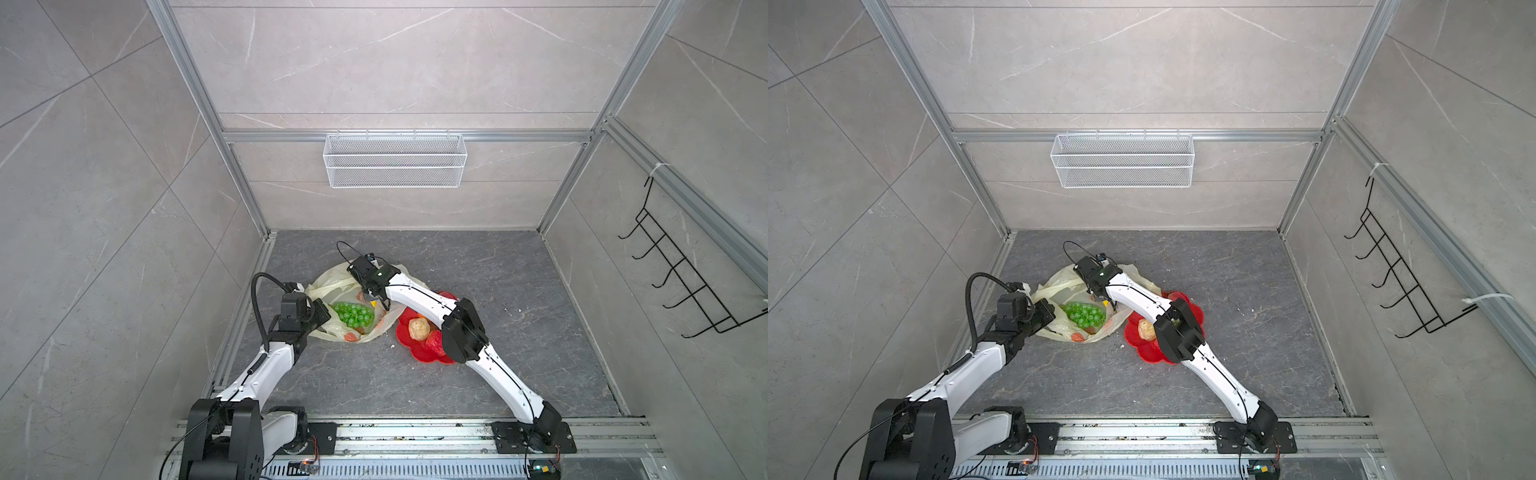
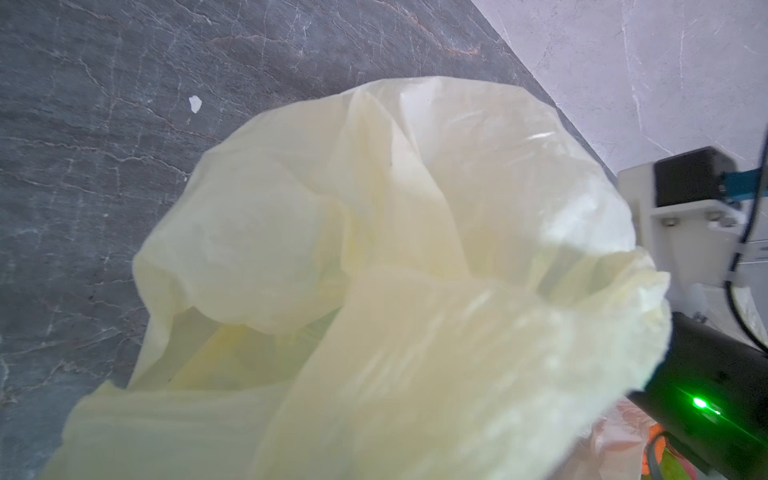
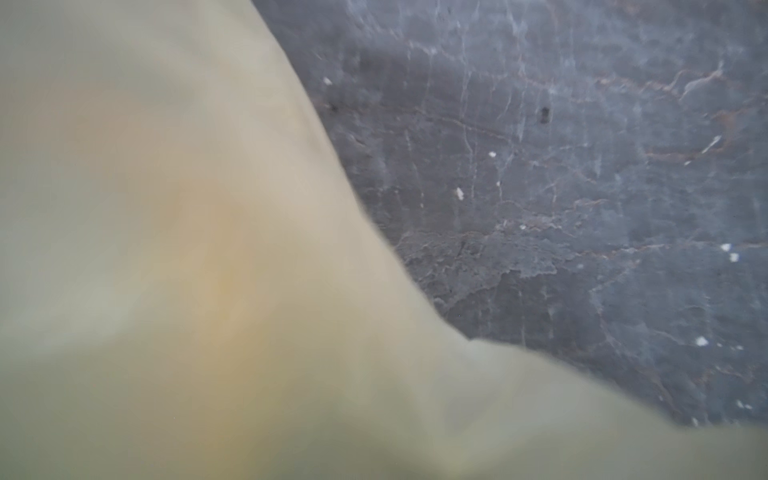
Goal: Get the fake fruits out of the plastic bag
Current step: 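Push the right gripper deep into the bag and grasp the yellow banana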
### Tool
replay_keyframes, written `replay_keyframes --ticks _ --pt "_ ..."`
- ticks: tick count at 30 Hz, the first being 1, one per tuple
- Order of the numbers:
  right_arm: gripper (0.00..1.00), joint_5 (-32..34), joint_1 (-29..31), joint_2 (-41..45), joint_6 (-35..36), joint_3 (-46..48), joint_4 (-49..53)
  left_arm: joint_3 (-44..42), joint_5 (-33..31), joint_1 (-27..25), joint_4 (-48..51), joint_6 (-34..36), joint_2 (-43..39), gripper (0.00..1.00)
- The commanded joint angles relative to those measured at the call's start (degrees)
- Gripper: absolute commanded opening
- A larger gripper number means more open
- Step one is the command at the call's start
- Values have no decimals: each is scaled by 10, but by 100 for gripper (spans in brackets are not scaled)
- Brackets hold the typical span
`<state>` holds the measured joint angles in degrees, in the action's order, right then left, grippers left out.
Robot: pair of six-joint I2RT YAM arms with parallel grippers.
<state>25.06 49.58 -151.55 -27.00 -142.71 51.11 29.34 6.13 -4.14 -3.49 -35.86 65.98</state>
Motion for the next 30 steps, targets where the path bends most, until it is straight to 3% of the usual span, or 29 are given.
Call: replay_keyframes --ticks 1,9,17,19,30 --pt "31 1 13 61 15 18 -23 -2 -1 -1 -18 10 -5 0" --pt "33 -37 17 28 18 -9 -23 -2 1 -1 -18 10 -6 0" --pt "33 -53 9 -50 20 -118 28 -2 -1 -1 -17 10 -9 0" --pt "39 -45 7 -56 21 -116 28 -3 -1 -1 -17 11 -9 0" --pt "40 -78 -3 -78 27 -101 4 -2 0 -1 -21 10 -2 0"
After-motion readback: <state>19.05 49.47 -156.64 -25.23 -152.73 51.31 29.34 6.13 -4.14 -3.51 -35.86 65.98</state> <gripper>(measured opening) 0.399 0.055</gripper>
